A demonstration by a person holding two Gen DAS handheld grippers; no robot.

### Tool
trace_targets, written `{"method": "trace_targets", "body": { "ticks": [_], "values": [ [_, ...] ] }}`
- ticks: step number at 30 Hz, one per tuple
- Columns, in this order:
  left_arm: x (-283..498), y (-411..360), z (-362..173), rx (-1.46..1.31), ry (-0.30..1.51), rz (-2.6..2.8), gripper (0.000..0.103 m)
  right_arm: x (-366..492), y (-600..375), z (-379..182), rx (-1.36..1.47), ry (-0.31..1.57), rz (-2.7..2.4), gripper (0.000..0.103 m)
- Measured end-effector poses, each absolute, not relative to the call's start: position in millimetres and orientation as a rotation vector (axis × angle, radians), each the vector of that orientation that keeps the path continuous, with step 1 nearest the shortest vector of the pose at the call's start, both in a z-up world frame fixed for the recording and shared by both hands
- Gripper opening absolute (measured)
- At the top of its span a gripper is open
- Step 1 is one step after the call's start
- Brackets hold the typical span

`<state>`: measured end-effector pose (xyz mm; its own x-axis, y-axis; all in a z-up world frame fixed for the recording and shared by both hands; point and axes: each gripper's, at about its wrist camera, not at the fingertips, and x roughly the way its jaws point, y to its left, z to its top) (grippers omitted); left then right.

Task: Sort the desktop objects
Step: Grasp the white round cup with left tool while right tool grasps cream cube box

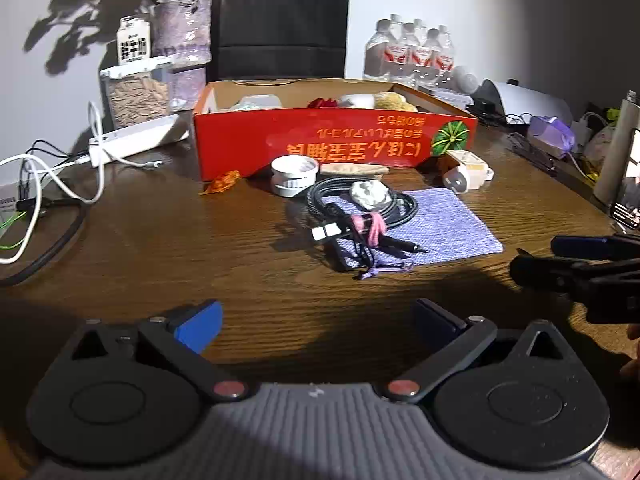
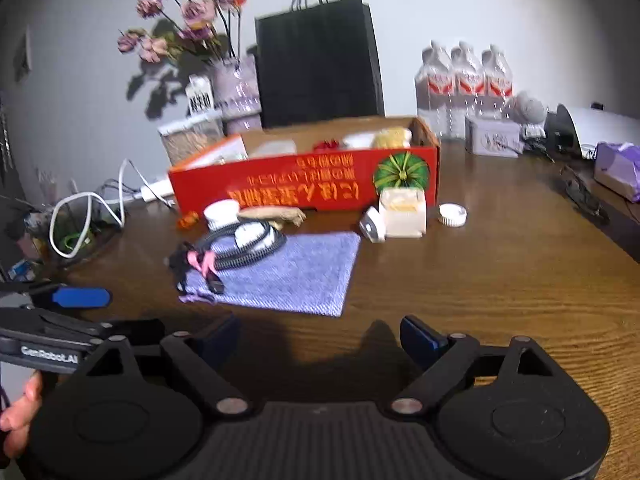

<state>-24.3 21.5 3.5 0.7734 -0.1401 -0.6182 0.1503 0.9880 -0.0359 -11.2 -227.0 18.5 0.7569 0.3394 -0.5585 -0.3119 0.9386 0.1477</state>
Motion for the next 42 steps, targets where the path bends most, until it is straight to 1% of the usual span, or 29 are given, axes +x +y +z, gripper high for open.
{"method": "trace_targets", "body": {
  "ticks": [6, 8, 10, 14, 16, 17, 18, 20, 21, 22, 23, 24, 25, 29, 34, 35, 36, 39, 42],
  "values": [
    [-17.7, 20.1, 1.6, 0.008, 0.701, -0.158, 0.103, -7.6, -225.0, 18.7, 0.020, 0.636, 0.344, 0.087],
    [-15.9, 23.1, 4.0, -0.003, 0.697, -0.175, 0.103, 2.1, -229.3, 22.8, 0.037, 0.668, 0.343, 0.087],
    [-9.6, 30.4, 13.4, -0.038, 0.652, -0.203, 0.103, 17.3, -233.6, 30.4, 0.041, 0.686, 0.313, 0.087],
    [27.7, 39.1, 40.0, -0.046, 0.535, -0.180, 0.103, 53.8, -232.5, 49.1, -0.022, 0.609, 0.240, 0.085],
    [55.2, 38.5, 43.1, -0.026, 0.528, -0.175, 0.092, 73.5, -231.0, 53.8, -0.044, 0.573, 0.214, 0.084],
    [70.6, 37.7, 42.0, -0.014, 0.542, -0.168, 0.083, 85.2, -230.7, 54.1, -0.050, 0.563, 0.207, 0.084],
    [85.7, 36.1, 39.3, -0.003, 0.566, -0.167, 0.077, 97.2, -230.5, 53.1, -0.049, 0.568, 0.197, 0.082],
    [108.0, 34.5, 31.6, 0.007, 0.600, -0.184, 0.077, 119.0, -229.5, 48.9, -0.052, 0.587, 0.195, 0.079],
    [115.8, 35.3, 26.4, 0.001, 0.614, -0.181, 0.076, 128.1, -228.9, 45.1, -0.052, 0.600, 0.183, 0.077],
    [120.3, 37.2, 21.5, -0.012, 0.627, -0.183, 0.071, 136.2, -228.5, 40.8, -0.050, 0.619, 0.172, 0.075],
    [123.3, 39.6, 17.5, -0.034, 0.643, -0.185, 0.055, 142.6, -229.2, 35.9, -0.038, 0.635, 0.164, 0.072],
    [124.3, 43.1, 14.0, -0.057, 0.658, -0.202, 0.042, 146.3, -230.9, 31.2, -0.021, 0.653, 0.164, 0.068],
    [124.2, 44.6, 11.7, -0.063, 0.666, -0.221, 0.041, 150.4, -232.6, 26.0, 0.000, 0.675, 0.176, 0.066],
    [119.2, 47.8, 12.2, -0.070, 0.647, -0.251, 0.041, 146.2, -233.4, 22.4, 0.005, 0.663, 0.196, 0.064],
    [109.9, 57.9, 28.2, -0.122, 0.553, -0.236, 0.041, 136.0, -244.8, 31.6, 0.077, 0.589, 0.175, 0.063],
    [108.6, 59.3, 30.8, -0.124, 0.550, -0.235, 0.041, 134.1, -251.1, 35.8, 0.110, 0.575, 0.175, 0.061],
    [107.0, 60.5, 33.6, -0.127, 0.557, -0.216, 0.041, 132.3, -256.9, 39.3, 0.140, 0.571, 0.177, 0.057],
    [91.1, 68.8, 47.1, -0.191, 0.558, -0.187, 0.041, 111.8, -278.9, 46.8, 0.273, 0.564, 0.212, 0.057],
    [58.5, 69.2, 59.7, -0.196, 0.541, -0.168, 0.041, 81.9, -287.8, 47.1, 0.286, 0.573, 0.232, 0.057]
  ]
}}
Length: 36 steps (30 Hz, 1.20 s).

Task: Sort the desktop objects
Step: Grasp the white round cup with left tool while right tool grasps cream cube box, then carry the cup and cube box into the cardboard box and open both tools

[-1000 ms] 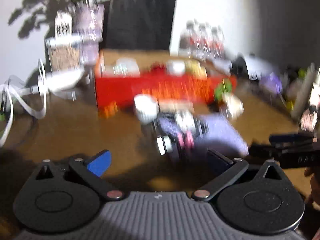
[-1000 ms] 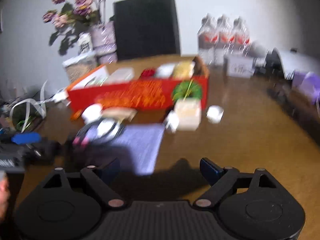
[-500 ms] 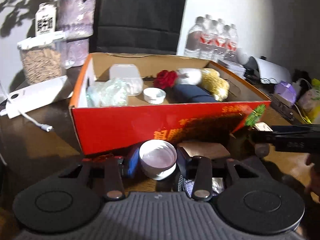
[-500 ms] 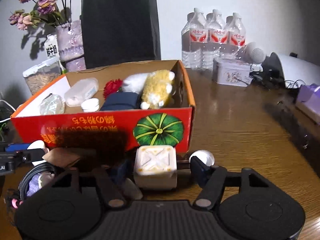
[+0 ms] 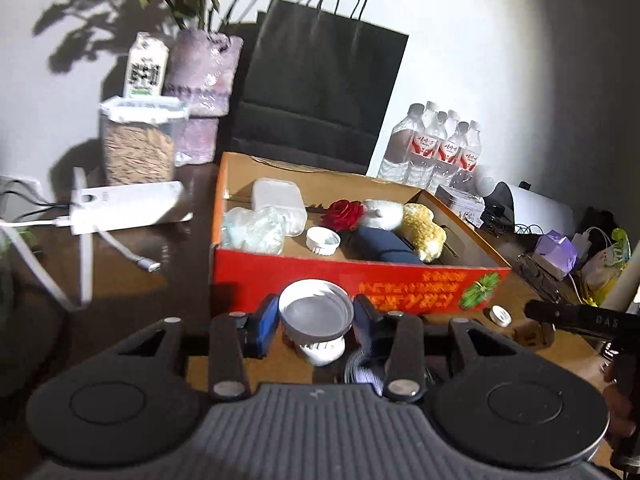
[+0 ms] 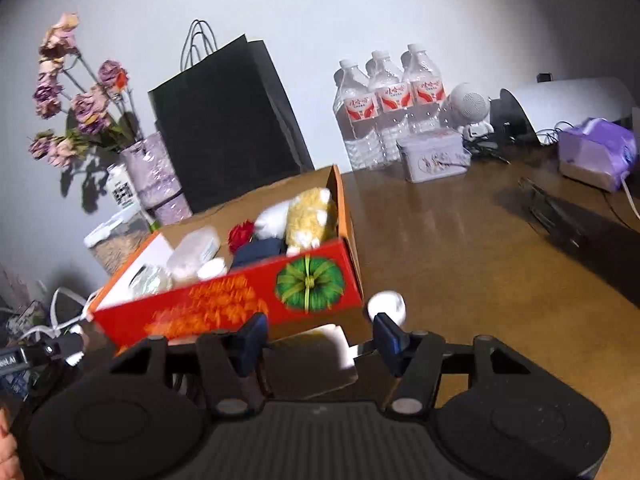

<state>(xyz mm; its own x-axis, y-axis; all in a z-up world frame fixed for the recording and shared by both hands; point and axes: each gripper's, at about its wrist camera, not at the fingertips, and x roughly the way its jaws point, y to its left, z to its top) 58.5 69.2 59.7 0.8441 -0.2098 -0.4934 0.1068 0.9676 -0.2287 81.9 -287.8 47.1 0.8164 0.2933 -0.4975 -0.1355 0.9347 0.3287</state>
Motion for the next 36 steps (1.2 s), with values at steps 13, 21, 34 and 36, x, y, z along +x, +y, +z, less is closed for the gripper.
{"method": "trace_targets", "body": {
  "ticks": [13, 21, 34, 36],
  "values": [
    [-33.6, 37.8, 35.0, -0.112, 0.658, -0.237, 0.041, -20.5, -261.7, 41.2, 0.117, 0.640, 0.271, 0.057],
    [-63.8, 25.1, 38.8, -0.078, 0.631, -0.259, 0.041, -44.6, -259.2, 48.3, 0.095, 0.613, 0.263, 0.057],
    [-4.2, 48.9, 80.9, -0.084, 0.532, -0.241, 0.041, 22.9, -255.2, 96.0, 0.055, 0.506, 0.291, 0.057],
    [18.6, 52.9, 93.1, -0.085, 0.498, -0.242, 0.041, 49.3, -252.1, 109.4, 0.044, 0.483, 0.299, 0.057]
  ]
}}
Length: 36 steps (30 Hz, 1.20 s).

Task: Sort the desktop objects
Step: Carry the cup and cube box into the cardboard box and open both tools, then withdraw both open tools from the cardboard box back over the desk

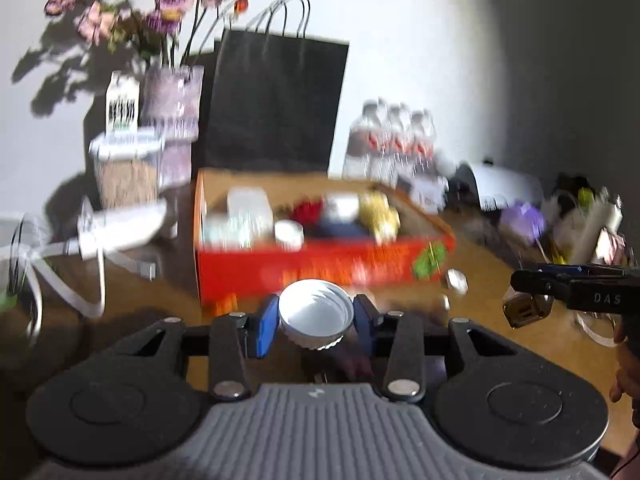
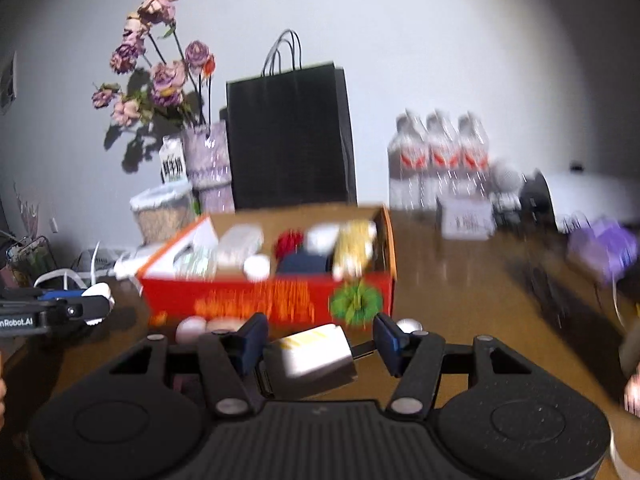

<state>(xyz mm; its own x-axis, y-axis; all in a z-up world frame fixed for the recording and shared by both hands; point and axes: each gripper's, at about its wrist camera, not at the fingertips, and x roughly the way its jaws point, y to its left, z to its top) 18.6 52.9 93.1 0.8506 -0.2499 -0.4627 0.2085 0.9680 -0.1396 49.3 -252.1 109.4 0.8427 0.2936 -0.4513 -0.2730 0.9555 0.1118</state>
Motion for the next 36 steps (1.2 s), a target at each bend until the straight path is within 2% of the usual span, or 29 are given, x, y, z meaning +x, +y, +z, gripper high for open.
{"method": "trace_targets", "body": {
  "ticks": [3, 6, 12, 15, 17, 22, 24, 25, 27, 29, 31, 32, 34, 36],
  "values": [
    [64.8, 57.3, 108.6, -0.086, 0.488, -0.255, 0.041, 98.0, -248.0, 129.5, 0.027, 0.456, 0.321, 0.057],
    [126.2, 55.6, 110.2, -0.102, 0.555, -0.276, 0.041, 159.8, -240.5, 134.6, 0.036, 0.509, 0.320, 0.057],
    [229.3, 37.1, 73.6, 0.032, 0.728, -0.193, 0.041, 252.4, -208.4, 90.4, -0.072, 0.685, 0.189, 0.057],
    [245.3, 38.3, 53.9, 0.065, 0.782, -0.186, 0.041, 261.9, -199.0, 71.3, -0.101, 0.718, 0.174, 0.057],
    [246.3, 37.5, 46.9, 0.085, 0.811, -0.211, 0.042, 263.9, -196.0, 62.2, -0.105, 0.745, 0.183, 0.046],
    [242.3, 40.3, 46.0, 0.070, 0.844, -0.195, 0.047, 260.9, -197.1, 66.6, -0.125, 0.758, 0.180, 0.047],
    [240.0, 42.2, 54.5, 0.044, 0.833, -0.195, 0.055, 258.3, -201.5, 81.4, -0.097, 0.747, 0.188, 0.048],
    [239.4, 42.6, 59.9, 0.031, 0.827, -0.194, 0.057, 257.7, -203.0, 89.9, -0.090, 0.739, 0.192, 0.052],
    [234.7, 42.3, 73.9, 0.017, 0.804, -0.197, 0.069, 252.0, -206.4, 105.7, -0.059, 0.722, 0.215, 0.059],
    [226.2, 40.8, 86.1, 0.012, 0.776, -0.197, 0.072, 243.1, -208.7, 114.8, -0.032, 0.716, 0.247, 0.062],
    [212.5, 39.8, 94.9, 0.004, 0.755, -0.188, 0.077, 226.5, -210.4, 117.9, -0.016, 0.702, 0.255, 0.062],
    [203.1, 39.8, 98.4, -0.002, 0.744, -0.170, 0.082, 214.2, -211.2, 117.8, -0.010, 0.691, 0.263, 0.062],
    [175.9, 39.0, 101.9, -0.005, 0.699, -0.153, 0.089, 186.1, -213.9, 113.4, 0.007, 0.661, 0.284, 0.071],
    [144.5, 37.7, 99.5, 0.005, 0.654, -0.186, 0.098, 153.8, -214.6, 104.0, 0.005, 0.648, 0.303, 0.073]
  ]
}}
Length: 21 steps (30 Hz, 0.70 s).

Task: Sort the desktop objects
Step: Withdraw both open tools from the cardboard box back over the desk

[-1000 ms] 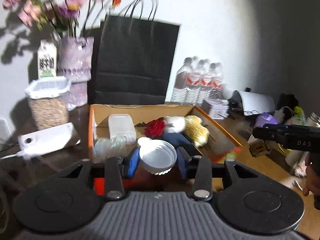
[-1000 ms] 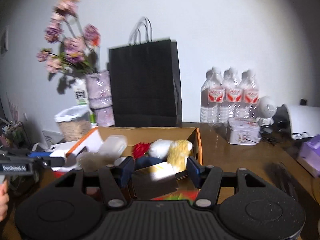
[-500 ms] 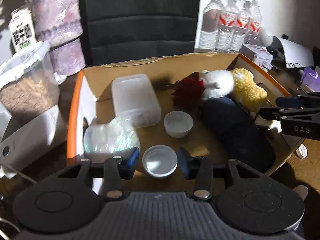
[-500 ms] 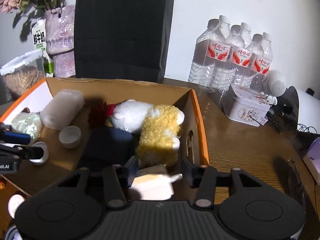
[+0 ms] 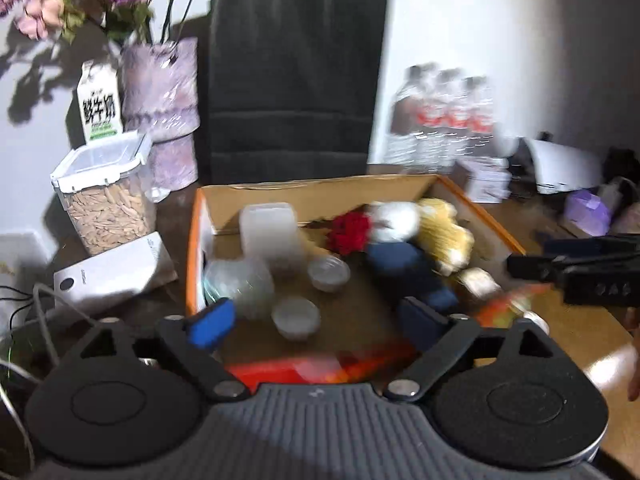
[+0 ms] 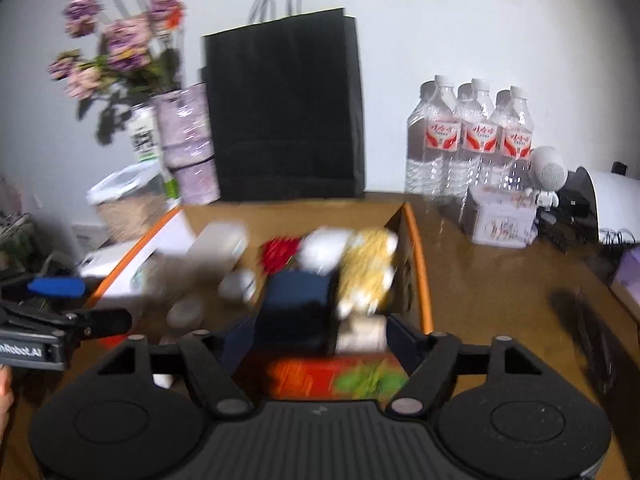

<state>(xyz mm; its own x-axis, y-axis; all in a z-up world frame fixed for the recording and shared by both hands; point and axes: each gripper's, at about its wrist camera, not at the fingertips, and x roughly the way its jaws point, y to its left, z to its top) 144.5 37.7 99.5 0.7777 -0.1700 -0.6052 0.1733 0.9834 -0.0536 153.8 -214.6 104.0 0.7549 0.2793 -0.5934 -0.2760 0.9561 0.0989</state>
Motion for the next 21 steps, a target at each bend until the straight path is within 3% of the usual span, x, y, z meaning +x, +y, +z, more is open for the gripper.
{"method": "trace_targets", "body": {
  "ticks": [9, 21],
  "values": [
    [2.3, 30.9, 55.9, -0.015, 0.486, -0.111, 0.103, 41.0, -224.9, 43.1, 0.052, 0.712, 0.357, 0.075],
    [-37.2, 33.1, 17.4, -0.059, 0.535, -0.125, 0.103, -11.7, -229.9, 22.3, 0.045, 0.642, 0.357, 0.078]
  ]
}}
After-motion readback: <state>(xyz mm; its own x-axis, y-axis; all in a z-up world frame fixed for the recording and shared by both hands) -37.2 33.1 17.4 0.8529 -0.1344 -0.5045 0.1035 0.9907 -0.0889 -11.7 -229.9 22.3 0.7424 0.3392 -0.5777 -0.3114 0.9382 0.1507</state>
